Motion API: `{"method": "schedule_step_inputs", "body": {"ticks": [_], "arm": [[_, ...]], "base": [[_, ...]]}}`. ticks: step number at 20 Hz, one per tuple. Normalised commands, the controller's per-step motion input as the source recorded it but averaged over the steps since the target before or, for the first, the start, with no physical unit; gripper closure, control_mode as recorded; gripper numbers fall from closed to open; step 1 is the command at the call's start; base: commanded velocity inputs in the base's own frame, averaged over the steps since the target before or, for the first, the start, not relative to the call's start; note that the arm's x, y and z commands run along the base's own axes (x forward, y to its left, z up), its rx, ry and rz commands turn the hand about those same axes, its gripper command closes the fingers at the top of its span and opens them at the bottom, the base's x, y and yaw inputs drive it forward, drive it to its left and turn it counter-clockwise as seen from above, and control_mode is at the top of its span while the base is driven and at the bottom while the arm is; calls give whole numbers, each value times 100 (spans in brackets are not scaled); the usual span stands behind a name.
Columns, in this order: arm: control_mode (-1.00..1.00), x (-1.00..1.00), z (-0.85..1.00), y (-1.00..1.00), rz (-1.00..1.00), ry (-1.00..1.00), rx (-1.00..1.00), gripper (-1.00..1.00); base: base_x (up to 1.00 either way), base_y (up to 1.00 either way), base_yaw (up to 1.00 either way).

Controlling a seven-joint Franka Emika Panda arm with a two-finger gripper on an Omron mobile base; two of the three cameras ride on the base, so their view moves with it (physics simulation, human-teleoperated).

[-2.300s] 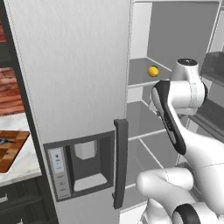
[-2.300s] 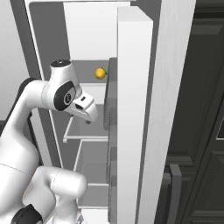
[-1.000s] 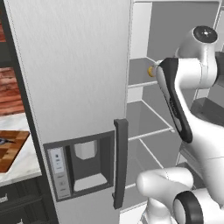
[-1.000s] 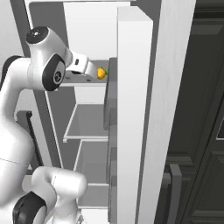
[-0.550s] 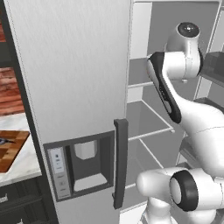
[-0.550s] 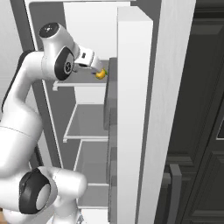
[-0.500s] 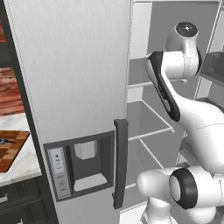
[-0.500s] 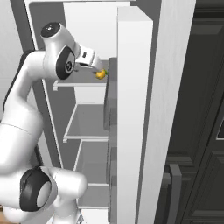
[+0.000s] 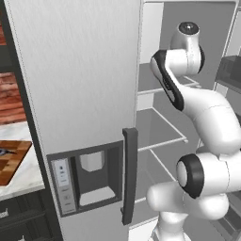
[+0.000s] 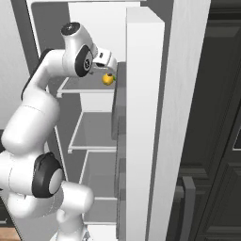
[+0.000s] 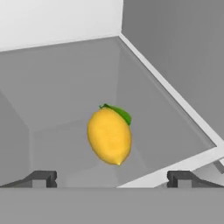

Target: Retrieve a lemon from the fridge and place it on the cutting board with the fish.

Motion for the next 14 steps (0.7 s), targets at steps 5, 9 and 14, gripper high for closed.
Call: {"method": "schedule_step_inputs", "body": {"ticks": [5, 9, 14], "arm": [[-100, 39, -11, -2, 0, 2, 0, -100], [-100, 25, -8, 0, 0, 1, 0, -100], [-100, 4, -21, 0, 0, 9, 0, -100]], "base": [[0, 0, 0], [0, 0, 0], [0, 0, 0]]}}
